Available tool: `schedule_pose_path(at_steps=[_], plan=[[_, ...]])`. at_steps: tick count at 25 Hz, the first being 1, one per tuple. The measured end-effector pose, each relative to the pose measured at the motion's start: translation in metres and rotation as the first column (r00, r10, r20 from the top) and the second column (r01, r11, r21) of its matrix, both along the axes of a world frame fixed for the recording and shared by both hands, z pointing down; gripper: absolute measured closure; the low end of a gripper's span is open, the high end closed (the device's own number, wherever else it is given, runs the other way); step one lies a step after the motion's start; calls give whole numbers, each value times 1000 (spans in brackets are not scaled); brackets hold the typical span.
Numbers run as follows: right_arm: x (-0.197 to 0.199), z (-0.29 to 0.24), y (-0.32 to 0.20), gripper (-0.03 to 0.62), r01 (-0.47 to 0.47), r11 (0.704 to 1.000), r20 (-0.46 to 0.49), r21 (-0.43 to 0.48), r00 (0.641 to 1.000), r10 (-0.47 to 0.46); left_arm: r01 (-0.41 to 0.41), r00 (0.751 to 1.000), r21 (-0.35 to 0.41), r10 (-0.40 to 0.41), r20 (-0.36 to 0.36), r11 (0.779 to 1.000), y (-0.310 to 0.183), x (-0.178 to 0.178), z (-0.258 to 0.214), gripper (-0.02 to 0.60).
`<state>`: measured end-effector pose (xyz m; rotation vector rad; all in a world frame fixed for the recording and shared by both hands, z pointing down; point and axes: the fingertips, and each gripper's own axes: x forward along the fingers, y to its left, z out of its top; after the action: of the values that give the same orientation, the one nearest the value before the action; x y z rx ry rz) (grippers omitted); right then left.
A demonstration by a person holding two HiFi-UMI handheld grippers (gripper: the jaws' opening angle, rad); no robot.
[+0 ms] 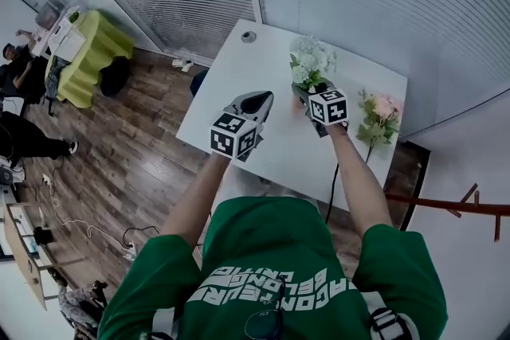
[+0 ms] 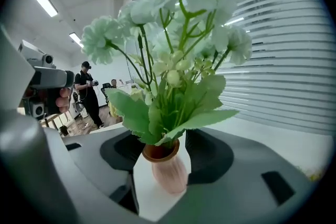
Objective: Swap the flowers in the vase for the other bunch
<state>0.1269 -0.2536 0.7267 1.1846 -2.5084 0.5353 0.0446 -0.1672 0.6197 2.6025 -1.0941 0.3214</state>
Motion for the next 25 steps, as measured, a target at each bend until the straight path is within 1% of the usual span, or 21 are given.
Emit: schedule_pose_path(at_steps=[3, 6, 13, 18, 25], plan=[[0, -4, -5, 370, -17, 1000, 1, -1, 1000, 17, 11, 1000, 0, -11, 1, 1000, -2, -9, -2, 580], [3, -6, -7, 421, -42, 999, -13, 8, 999, 42, 20, 1000, 1, -20, -5, 1000, -5, -13, -4, 580], [4, -12, -8, 497, -74, 996, -49, 44, 996, 76, 30, 999, 4, -30, -17, 1000, -7, -20, -8, 580], [4, -21, -8, 514, -87, 995, -43, 51, 995, 89, 31, 999, 1, -31, -37, 1000, -8, -30, -14, 580], [-2, -64, -12, 516, -93, 993, -45, 77, 994, 97, 39, 997, 8, -39, -63, 999, -16, -46, -42, 580]])
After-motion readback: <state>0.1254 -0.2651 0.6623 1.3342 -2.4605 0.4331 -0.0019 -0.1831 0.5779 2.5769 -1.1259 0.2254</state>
